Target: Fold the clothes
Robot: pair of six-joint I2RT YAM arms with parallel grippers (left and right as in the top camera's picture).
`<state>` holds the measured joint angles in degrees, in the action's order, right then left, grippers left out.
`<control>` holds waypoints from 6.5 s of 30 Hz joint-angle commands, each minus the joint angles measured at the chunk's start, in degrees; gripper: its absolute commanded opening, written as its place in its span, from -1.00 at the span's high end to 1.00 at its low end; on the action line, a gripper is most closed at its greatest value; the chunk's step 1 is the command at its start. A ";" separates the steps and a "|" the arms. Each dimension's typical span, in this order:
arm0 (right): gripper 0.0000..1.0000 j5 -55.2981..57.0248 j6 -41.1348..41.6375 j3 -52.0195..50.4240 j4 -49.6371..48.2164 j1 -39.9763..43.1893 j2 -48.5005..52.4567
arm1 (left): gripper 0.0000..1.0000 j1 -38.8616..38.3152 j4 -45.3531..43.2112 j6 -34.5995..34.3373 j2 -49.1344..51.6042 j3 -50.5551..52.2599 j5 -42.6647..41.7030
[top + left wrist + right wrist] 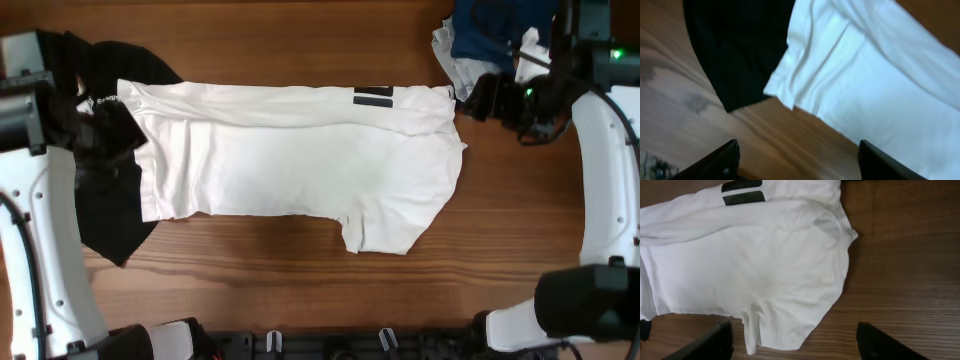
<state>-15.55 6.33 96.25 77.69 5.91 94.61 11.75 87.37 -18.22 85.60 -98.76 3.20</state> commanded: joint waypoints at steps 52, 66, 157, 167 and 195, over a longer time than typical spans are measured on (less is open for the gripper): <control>-0.74 -1.66 5.64 -33.73 -27.89 -9.07 -9.94 | -0.03 -3.96 -47.21 -17.20 5.33 50.93 12.81; -0.74 -0.57 5.66 -33.73 -27.98 -9.07 -9.94 | 0.79 -3.96 -48.02 -16.96 6.25 50.93 9.81; 0.91 11.23 13.97 -36.11 -30.95 -18.97 -13.35 | 0.92 -4.66 -31.56 -14.82 5.79 34.12 21.97; 0.92 10.99 7.30 -33.83 -43.82 -14.16 -7.13 | 0.92 -4.87 -41.51 -14.80 5.88 30.60 19.04; 0.25 15.15 7.17 -33.83 -60.70 -14.08 7.26 | -0.28 -4.83 -67.47 -14.80 19.43 30.60 12.22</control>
<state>-1.98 14.39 61.65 17.69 -8.56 99.37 6.85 20.51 -32.99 104.57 -67.22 15.49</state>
